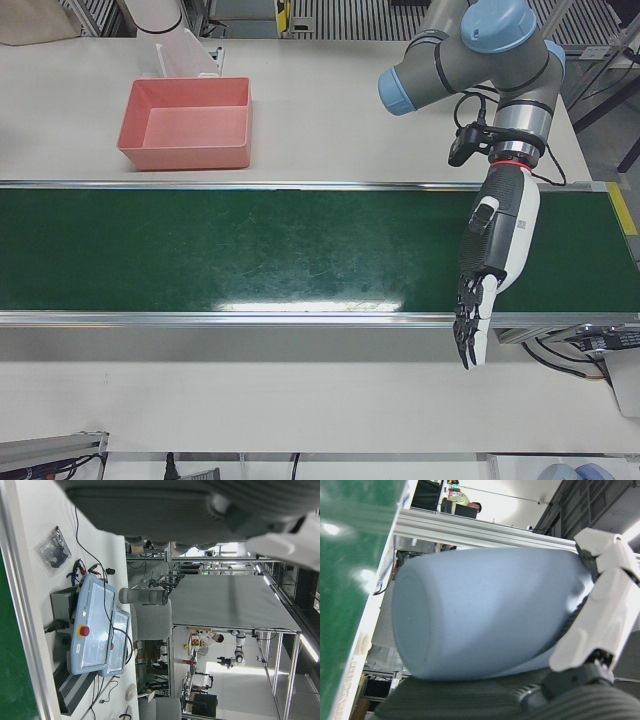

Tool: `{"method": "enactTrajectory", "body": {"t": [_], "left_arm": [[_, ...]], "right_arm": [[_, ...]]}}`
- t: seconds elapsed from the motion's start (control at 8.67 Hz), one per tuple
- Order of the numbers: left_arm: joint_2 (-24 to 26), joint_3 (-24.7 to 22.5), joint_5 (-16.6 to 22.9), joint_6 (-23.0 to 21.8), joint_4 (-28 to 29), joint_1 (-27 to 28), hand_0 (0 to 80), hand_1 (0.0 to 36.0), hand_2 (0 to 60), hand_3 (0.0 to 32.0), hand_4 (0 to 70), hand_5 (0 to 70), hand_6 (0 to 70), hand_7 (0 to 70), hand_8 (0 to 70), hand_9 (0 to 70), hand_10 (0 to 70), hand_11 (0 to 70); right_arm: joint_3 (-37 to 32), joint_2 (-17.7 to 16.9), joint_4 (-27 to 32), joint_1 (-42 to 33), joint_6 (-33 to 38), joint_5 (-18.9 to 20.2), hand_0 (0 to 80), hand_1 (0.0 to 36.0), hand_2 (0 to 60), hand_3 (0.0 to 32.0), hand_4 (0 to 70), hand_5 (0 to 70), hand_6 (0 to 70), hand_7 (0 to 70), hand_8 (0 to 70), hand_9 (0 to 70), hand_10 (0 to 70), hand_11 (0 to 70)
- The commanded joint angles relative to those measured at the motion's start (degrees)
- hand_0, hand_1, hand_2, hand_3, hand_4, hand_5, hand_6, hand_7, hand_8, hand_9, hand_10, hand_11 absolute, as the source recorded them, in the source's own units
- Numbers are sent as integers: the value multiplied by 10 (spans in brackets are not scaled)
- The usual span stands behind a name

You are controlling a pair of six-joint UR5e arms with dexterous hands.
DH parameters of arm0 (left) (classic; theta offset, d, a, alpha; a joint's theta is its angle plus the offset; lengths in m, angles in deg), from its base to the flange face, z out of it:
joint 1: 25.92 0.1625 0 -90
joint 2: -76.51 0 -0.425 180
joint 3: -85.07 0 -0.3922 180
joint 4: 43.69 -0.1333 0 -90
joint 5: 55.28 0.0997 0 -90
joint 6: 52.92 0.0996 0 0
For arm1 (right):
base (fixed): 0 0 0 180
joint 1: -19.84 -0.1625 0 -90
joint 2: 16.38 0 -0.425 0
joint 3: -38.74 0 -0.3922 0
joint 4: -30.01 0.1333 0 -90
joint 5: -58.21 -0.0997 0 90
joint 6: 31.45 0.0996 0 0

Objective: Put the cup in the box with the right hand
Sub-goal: 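Lift the blue cup off the belt and carry it over the pink tray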

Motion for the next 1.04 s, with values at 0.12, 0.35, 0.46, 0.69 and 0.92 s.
{"method": "enactTrajectory", "body": {"t": [0.12, 0.35, 0.46, 0.69, 0.92], "left_arm": [[0, -1, 0, 0, 0, 0, 0, 0, 0, 0, 0, 0, 0, 0, 0, 0, 0, 0], [0, -1, 0, 0, 0, 0, 0, 0, 0, 0, 0, 0, 0, 0, 0, 0, 0, 0], [0, -1, 0, 0, 0, 0, 0, 0, 0, 0, 0, 0, 0, 0, 0, 0, 0, 0], [0, -1, 0, 0, 0, 0, 0, 0, 0, 0, 0, 0, 0, 0, 0, 0, 0, 0], [0, -1, 0, 0, 0, 0, 0, 0, 0, 0, 0, 0, 0, 0, 0, 0, 0, 0]], "right_arm": [[113, 45, -4, 170, -120, -48, 396, 274, 600, 0, 1, 181, 378, 700, 624, 700, 408, 582], [126, 41, -4, 252, -141, -48, 453, 305, 600, 0, 8, 185, 387, 700, 606, 700, 417, 600], [126, 41, -3, 282, -164, -49, 458, 310, 600, 0, 7, 185, 381, 700, 598, 700, 410, 590], [119, 40, 0, 351, -214, -51, 445, 317, 600, 0, 0, 174, 349, 700, 557, 700, 382, 553], [117, 15, 7, 371, -219, -70, 433, 316, 600, 0, 0, 157, 314, 700, 500, 700, 350, 513]]}}
